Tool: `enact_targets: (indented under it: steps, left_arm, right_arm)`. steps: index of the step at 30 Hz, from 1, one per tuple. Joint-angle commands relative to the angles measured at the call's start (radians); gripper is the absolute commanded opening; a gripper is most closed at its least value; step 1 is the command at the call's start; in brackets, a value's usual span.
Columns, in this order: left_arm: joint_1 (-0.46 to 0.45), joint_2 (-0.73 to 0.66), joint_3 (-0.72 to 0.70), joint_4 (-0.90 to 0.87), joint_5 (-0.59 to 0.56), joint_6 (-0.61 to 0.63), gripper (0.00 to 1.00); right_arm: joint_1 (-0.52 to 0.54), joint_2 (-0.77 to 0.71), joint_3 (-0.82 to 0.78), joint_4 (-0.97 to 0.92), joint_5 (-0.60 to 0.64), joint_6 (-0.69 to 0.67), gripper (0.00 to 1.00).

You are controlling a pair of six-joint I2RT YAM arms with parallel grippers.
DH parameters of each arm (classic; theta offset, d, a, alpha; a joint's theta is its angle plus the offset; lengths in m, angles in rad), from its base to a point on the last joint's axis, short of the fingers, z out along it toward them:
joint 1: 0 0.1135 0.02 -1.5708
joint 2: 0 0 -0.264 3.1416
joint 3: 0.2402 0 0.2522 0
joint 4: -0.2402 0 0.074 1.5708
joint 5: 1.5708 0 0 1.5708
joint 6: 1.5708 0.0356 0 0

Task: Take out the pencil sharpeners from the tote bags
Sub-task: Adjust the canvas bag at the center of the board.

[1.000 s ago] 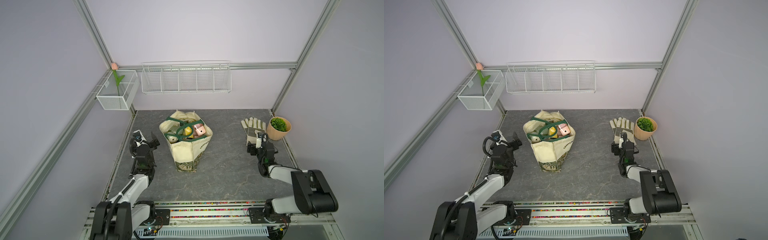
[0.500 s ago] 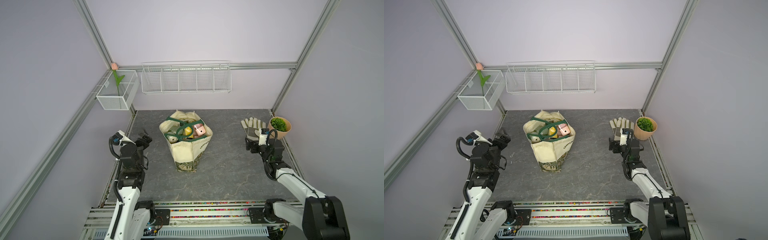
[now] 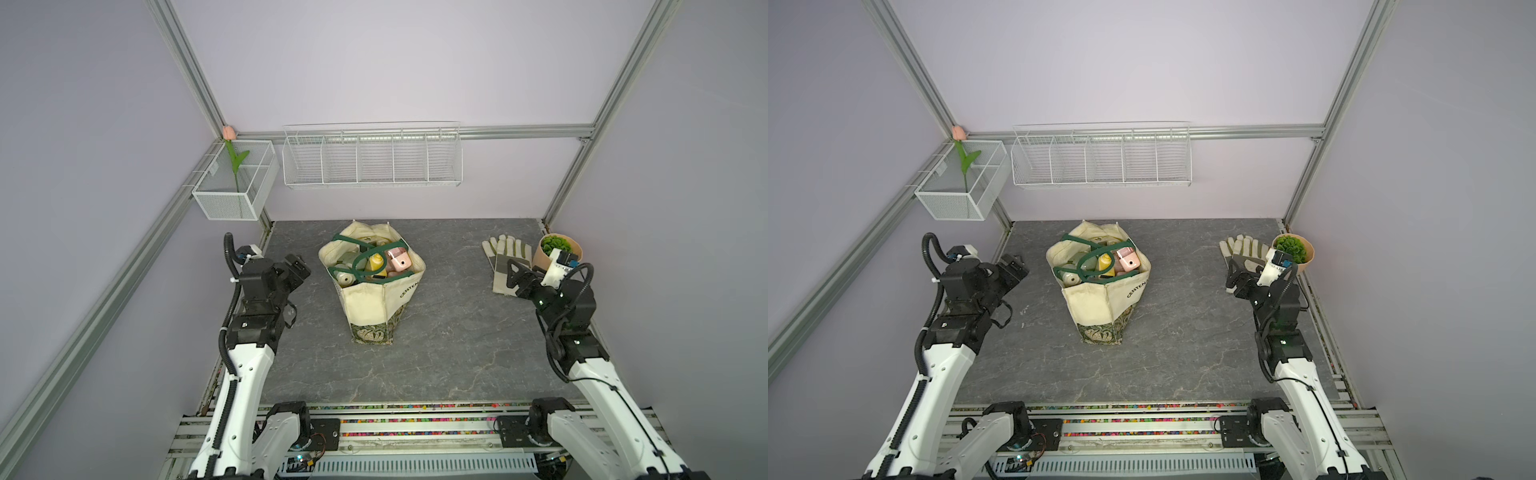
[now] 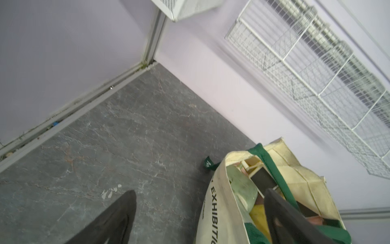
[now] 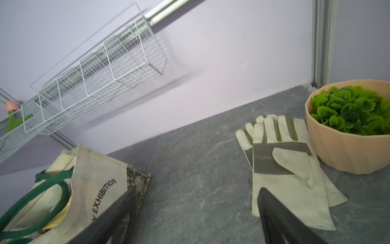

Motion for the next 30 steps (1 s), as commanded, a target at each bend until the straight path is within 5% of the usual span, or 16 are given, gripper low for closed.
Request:
enact_targets:
  steps: [1, 6, 12, 30]
  left_arm:
    - [0.006, 0.065, 0.075, -0.137, 0.102, 0.026, 0.93]
    - [0.006, 0.107, 0.062, -0.093, 0.155, 0.033, 0.93]
    - [0.006, 0.229, 0.107, -0.102, 0.227, 0.019, 0.91]
    - [0.003, 0.437, 0.205, -0.098, 0.353, 0.002, 0.76]
  right_arm:
    - [0.012, 0.021, 0.092, -0.141, -0.046, 0.045, 0.89]
    - [0.015, 0.085, 0.232, -0.356, -0.072, -0.027, 1.00]
    - [0.036, 0.236, 0.386, -0.491, -0.148, -0.059, 0.89]
    - [0.370, 0.730, 0.798, -0.601, -0.196, -0.104, 0.91]
